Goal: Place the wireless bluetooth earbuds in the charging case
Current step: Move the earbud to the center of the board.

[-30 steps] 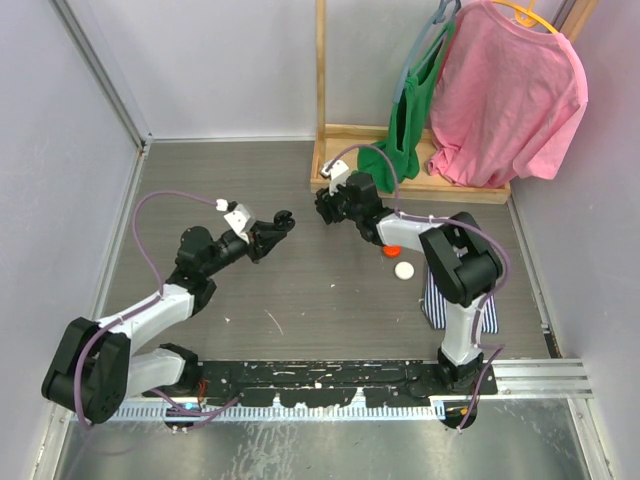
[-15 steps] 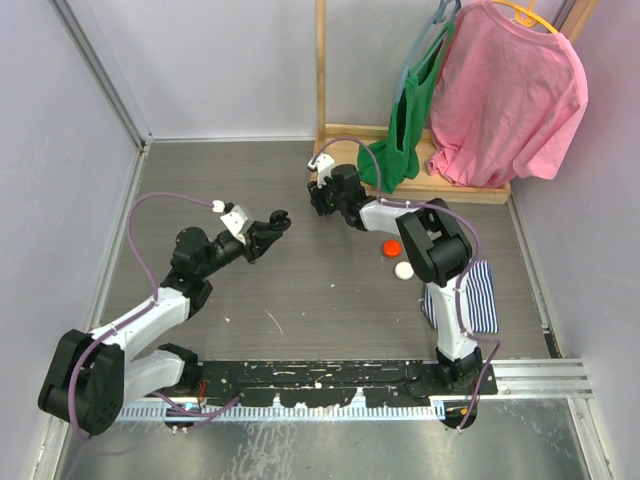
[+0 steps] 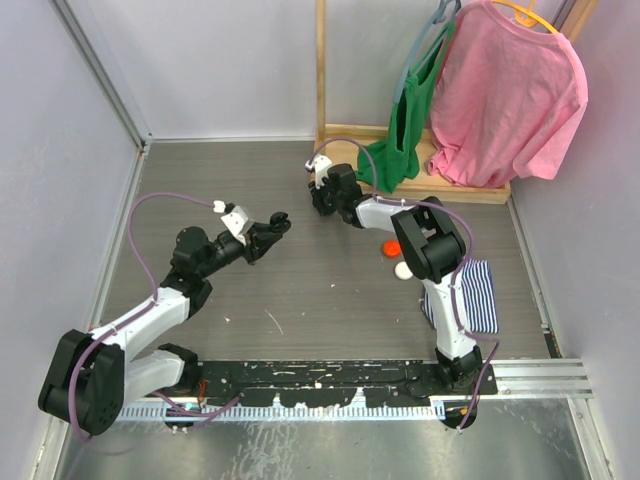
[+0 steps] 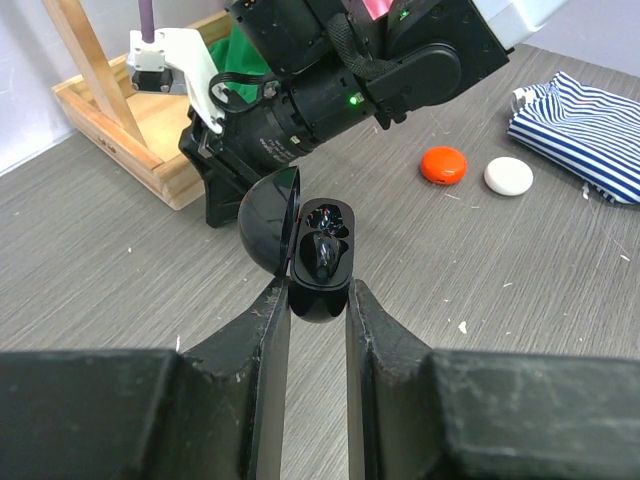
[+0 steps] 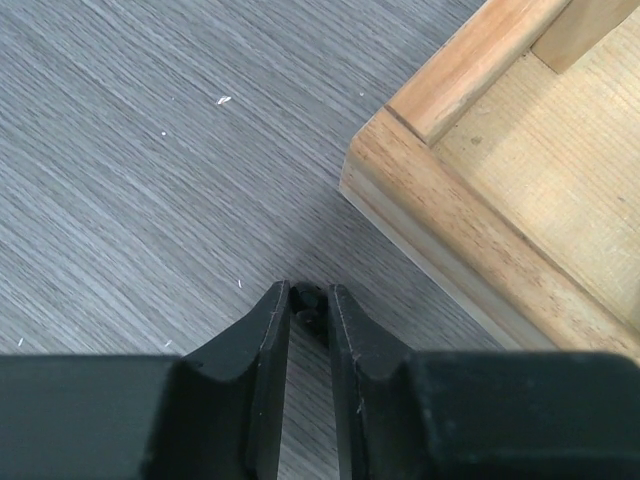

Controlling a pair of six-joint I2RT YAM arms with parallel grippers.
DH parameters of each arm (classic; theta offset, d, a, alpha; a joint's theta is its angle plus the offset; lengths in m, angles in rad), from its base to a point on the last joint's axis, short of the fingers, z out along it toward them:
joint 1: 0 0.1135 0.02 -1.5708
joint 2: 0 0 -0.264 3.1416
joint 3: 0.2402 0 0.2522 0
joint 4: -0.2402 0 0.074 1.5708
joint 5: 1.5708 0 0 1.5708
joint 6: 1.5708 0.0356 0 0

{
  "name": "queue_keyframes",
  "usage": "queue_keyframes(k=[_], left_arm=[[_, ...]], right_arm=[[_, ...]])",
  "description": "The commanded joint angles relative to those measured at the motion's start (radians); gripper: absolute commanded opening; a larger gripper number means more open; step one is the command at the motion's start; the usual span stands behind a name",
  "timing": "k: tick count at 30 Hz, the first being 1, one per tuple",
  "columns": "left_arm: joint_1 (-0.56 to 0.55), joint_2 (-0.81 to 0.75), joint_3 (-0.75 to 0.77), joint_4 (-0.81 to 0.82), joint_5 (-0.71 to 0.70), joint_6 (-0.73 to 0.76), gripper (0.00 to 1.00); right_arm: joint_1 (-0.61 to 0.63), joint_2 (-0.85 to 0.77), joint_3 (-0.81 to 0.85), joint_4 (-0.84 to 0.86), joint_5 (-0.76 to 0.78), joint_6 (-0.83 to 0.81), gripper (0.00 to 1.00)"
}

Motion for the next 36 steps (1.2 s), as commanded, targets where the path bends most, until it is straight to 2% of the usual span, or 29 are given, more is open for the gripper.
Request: queue_keyframes(k=[1,4,9,14,27,36], left_arm=[[0.005,-0.023,0.030,0.024,0.024,0.010,0.00],[0.005,-0.032,0.030,0.018,0.033,0.005,0.00],[0.005,-0.052,0.023,0.019,0.038,-0.012,0.00],[0.005,-0.073,-0.003,0.052,0.042,-0.043,0.00],[0.000,-0.099,-0.076,0.131,0.090,-0.168,0.00],[-0.085,-0.107,-0.124,0.128,0.076,-0.186,0.00]], right_arm=[[0.002,-0.018,0.022,-0.030,0.025,0.009,0.21],[0.003,-0.046,-0.009,-0.048,0.029,0.029,0.16],[0.012,-0.152,-0.121,-0.054,0.052,0.073,0.15],[0.024,-0.294,-0.253,-0.074,0.074,0.133,0.16],[0.105,-0.545,-0.471,-0.287,0.110,0.255,0.19],[0.190,-0.688,-0.643,-0.345,0.174,0.365,0.21]])
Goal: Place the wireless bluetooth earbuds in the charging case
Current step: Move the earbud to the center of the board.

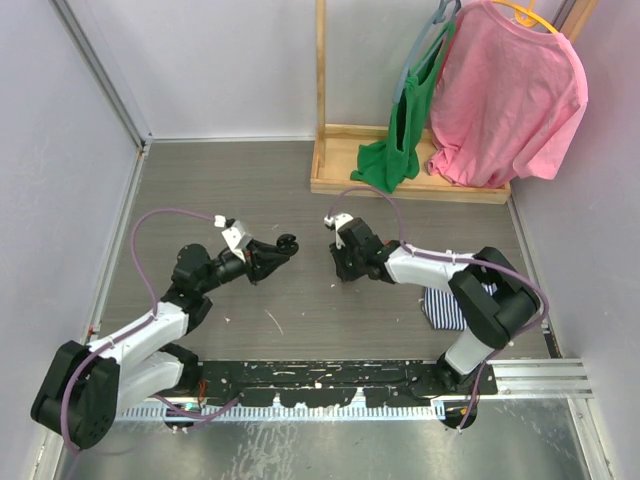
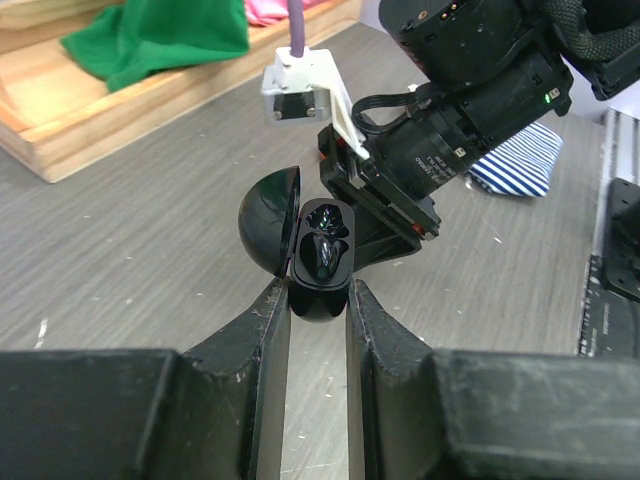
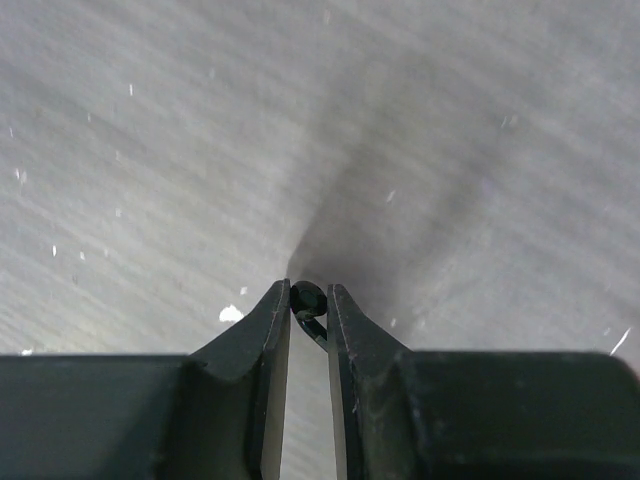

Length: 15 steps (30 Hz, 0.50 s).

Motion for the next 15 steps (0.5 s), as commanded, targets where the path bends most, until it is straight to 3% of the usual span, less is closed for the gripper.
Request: queue_keyframes(k=[1,15], left_arm=[[-0.050,-0.033,-0.014,0.063,0.001,-0.008,0.00],[-0.068,-0.092,-0.037,0.022,-0.036,0.016,0.00]], right_arm=[[0.029,-0.095,-0.041,-0.035,0.050,0.076,0.22],[0.067,-0.071,-0.021,-0.233,0.052,0.064,0.29]])
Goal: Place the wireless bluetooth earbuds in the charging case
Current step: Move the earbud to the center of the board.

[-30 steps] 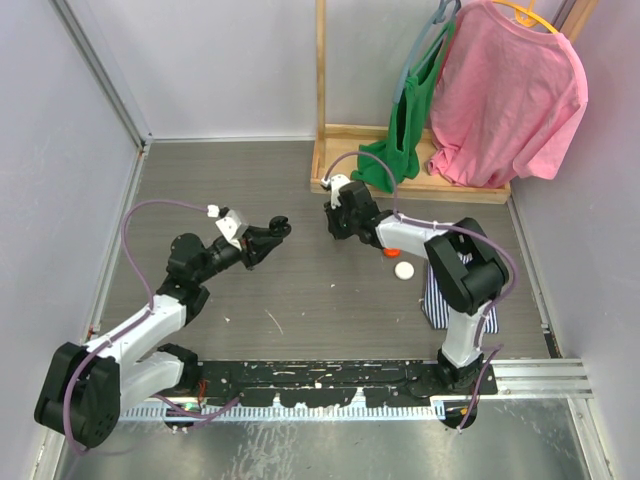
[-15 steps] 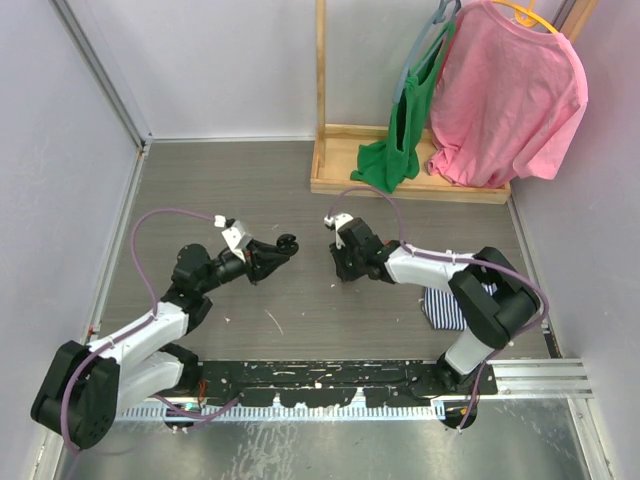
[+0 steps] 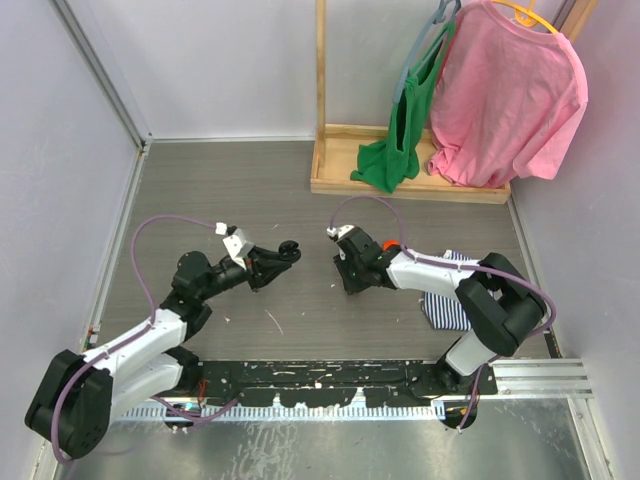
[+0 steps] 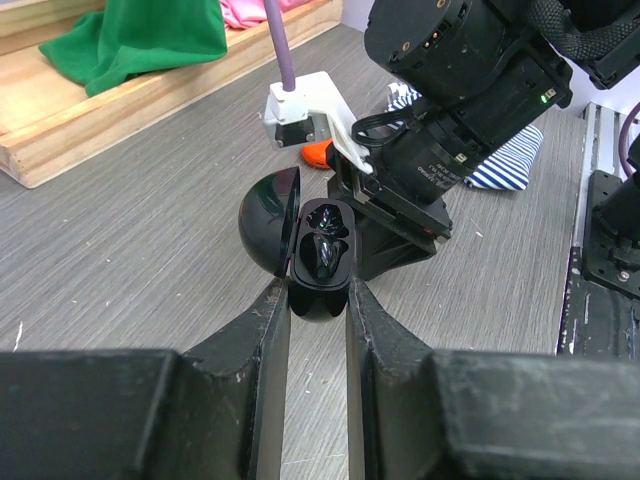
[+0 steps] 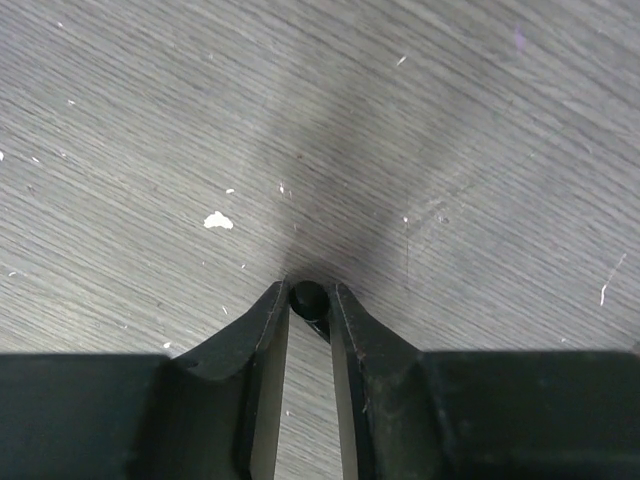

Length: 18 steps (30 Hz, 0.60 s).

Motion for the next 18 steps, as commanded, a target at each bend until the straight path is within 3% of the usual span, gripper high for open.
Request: queue_keyframes(k=[1,9,18], left_arm=[[-0.004,-0.036,0.007,0.023,-0.018,0.021,0.00],[-0.005,-0.054,0.012,0.002,-0.020,0.030,0.00],[-0.006,-0.081,0.013,-0.024,-0.036,0.042,0.00]], right_arm=[[0.010,0.000,0.045,-0.094,0.011,-0.004,0.31],[0.011,0.037,0.171,-0.256,0.013,-0.076,0.42],[0.011,0.131,0.294,-0.397,0.015,-0.154,0.42]])
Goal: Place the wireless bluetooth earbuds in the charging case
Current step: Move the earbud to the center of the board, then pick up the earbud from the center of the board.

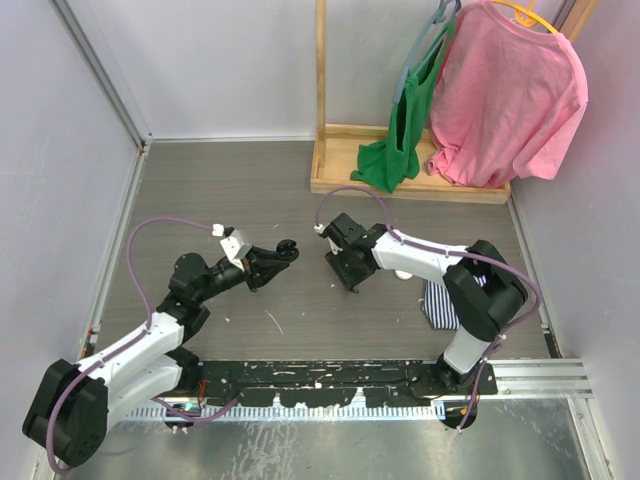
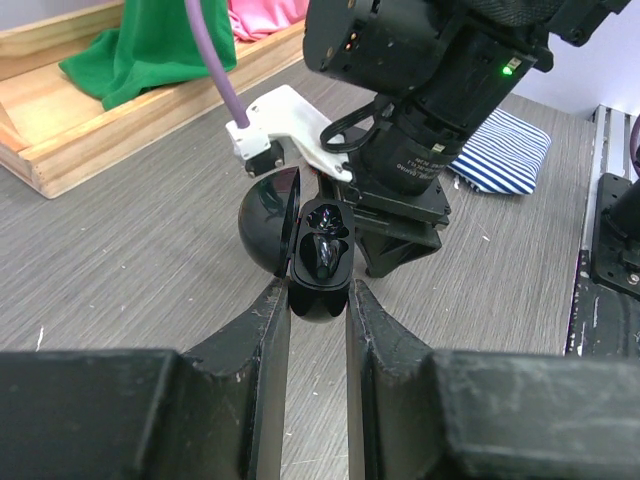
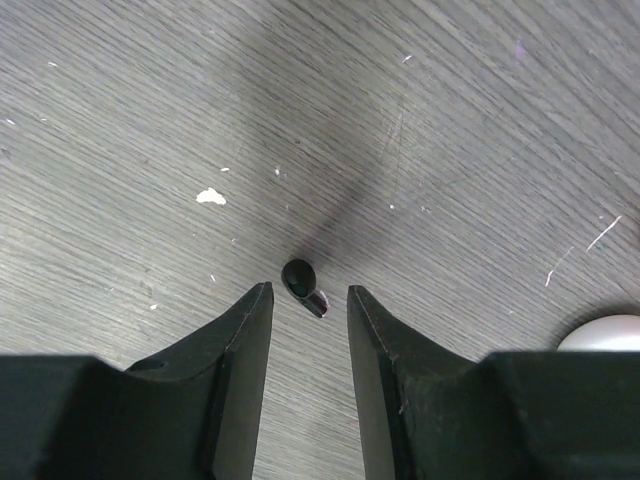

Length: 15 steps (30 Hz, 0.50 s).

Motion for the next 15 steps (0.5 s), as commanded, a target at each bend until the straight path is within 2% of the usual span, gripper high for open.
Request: queue_keyframes(k=[1,15], left_arm=[[-0.004,-0.029,0.013,0.013,-0.021,0.025,0.00],[-0.005,-0.040,0.015,0.004,-0.020,0.024,0.00]], right_arm=[[0.005,0.038,0.076,-0.097,0.011,-0.056,0.41],[0.034,0.178,0.209,-0.189,0.013,-0.116,0.35]])
